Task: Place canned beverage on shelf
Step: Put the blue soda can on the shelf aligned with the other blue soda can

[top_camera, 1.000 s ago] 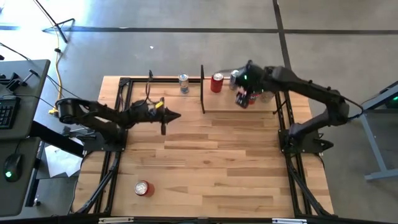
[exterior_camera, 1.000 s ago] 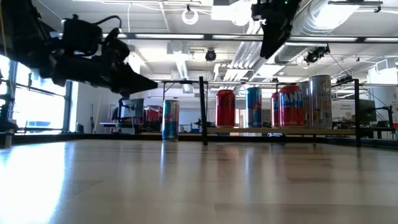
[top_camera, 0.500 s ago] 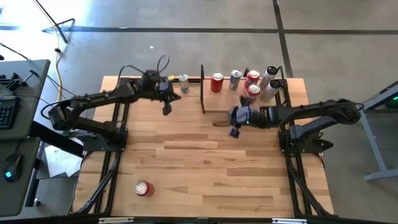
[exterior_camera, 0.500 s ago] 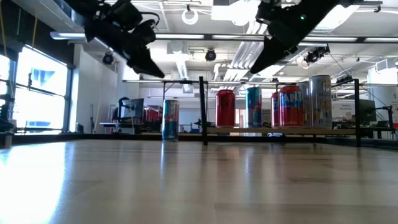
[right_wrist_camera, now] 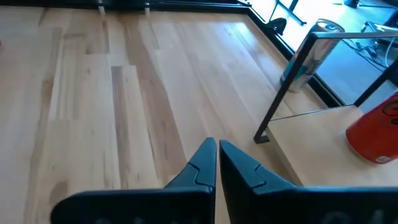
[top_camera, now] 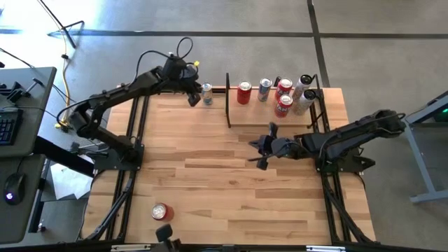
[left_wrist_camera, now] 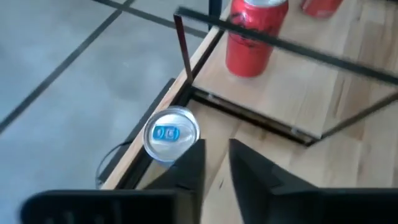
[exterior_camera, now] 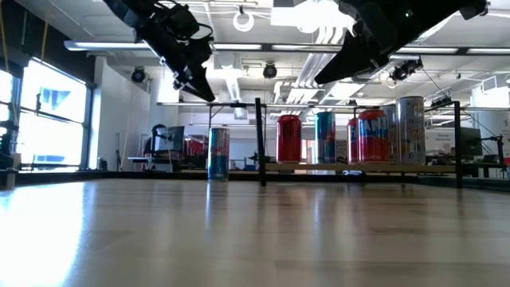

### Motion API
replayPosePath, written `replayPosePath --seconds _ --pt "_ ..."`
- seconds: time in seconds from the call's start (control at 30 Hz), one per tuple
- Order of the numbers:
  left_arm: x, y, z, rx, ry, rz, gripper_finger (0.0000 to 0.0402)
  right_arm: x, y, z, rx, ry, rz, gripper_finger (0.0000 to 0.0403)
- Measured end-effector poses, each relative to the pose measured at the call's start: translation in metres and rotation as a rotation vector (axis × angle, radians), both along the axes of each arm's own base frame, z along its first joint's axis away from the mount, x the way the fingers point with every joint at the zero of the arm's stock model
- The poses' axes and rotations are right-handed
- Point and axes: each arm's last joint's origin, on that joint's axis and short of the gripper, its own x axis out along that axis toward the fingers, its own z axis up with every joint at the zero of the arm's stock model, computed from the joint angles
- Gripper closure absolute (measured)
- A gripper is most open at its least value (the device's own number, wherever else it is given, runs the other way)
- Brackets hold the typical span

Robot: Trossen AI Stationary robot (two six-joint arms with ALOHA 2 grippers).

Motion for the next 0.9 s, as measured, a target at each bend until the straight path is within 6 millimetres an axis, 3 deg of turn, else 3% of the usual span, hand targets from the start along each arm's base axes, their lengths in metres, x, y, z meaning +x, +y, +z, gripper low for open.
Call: replayPosePath --seconds 0.27,0.43,0.6,0.9 --pt "0.008 0.008 -0.009 -0.057 -0.023 0.067 0.0196 -0.001 0.005 -0.001 -0.001 0.004 0.023 0.0403" --pt "0.016 0.019 -0.024 -0.036 0.015 0.122 0.0132 -0.002 0.005 -0.002 -0.009 0.023 0.030 0.0403" --pt "0.025 0.031 -0.040 0.001 0.034 0.168 0.0106 -0.002 0.005 -0.002 -0.008 0.021 0.029 0.0403" --pt "0.031 0.042 -0.055 0.018 0.049 0.223 0.0103 -0.001 0.005 -0.002 -0.022 0.027 0.037 0.0403"
